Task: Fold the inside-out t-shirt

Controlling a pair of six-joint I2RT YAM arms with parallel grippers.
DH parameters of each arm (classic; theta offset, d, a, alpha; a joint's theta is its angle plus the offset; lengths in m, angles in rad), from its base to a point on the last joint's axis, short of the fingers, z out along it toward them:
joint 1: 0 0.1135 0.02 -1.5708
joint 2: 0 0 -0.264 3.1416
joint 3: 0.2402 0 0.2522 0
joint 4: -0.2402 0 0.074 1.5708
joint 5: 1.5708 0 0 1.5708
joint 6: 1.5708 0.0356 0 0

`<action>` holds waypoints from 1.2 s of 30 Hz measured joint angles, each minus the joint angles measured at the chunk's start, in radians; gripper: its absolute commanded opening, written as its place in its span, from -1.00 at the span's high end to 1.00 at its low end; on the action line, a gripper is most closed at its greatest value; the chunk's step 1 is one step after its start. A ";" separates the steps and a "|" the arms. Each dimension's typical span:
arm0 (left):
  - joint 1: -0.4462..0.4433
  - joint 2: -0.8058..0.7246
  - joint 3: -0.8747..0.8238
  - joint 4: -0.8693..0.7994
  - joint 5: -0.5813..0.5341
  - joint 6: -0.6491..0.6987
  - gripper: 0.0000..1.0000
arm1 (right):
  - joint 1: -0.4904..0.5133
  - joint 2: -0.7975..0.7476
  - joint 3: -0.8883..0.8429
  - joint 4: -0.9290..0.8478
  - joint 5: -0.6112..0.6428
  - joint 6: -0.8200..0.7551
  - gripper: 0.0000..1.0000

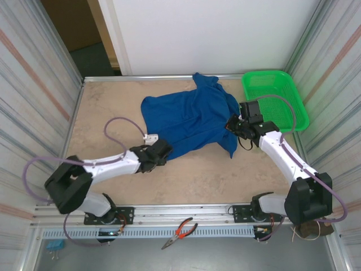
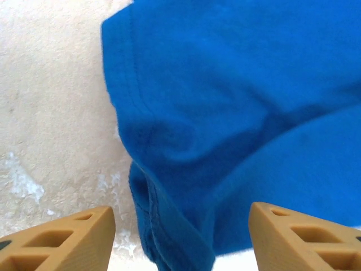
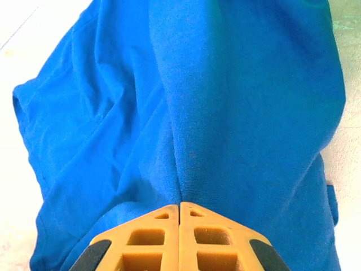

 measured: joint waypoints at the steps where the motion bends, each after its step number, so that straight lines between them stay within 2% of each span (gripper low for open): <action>1: 0.001 0.023 0.012 -0.020 -0.009 -0.016 -0.20 | -0.007 0.000 0.008 -0.001 -0.002 0.000 1.00; 5: 0.025 0.048 0.009 -0.093 -0.019 -0.046 -0.10 | -0.060 0.004 0.057 0.003 -0.016 -0.002 1.00; 8: 0.074 0.024 -0.023 -0.113 -0.018 -0.048 -0.04 | -0.109 0.011 0.090 0.013 -0.032 -0.004 1.00; 17: 0.275 -0.202 -0.128 -0.145 -0.019 0.032 -0.06 | -0.183 0.029 0.119 0.026 -0.076 -0.003 1.00; 20: 0.229 -0.291 -0.137 -0.113 -0.016 0.082 -0.11 | -0.183 0.029 0.119 0.030 -0.090 -0.003 1.00; 24: 0.100 -0.316 -0.126 -0.058 0.016 0.071 -0.21 | -0.182 0.029 0.119 0.030 -0.100 -0.003 1.00; 30: -0.077 -0.139 -0.046 0.048 0.085 -0.036 -0.30 | -0.177 0.029 0.118 0.030 -0.098 -0.003 1.00; 36: -0.149 0.051 0.072 0.121 0.108 -0.100 -0.32 | -0.166 0.029 0.115 0.029 -0.098 -0.003 1.00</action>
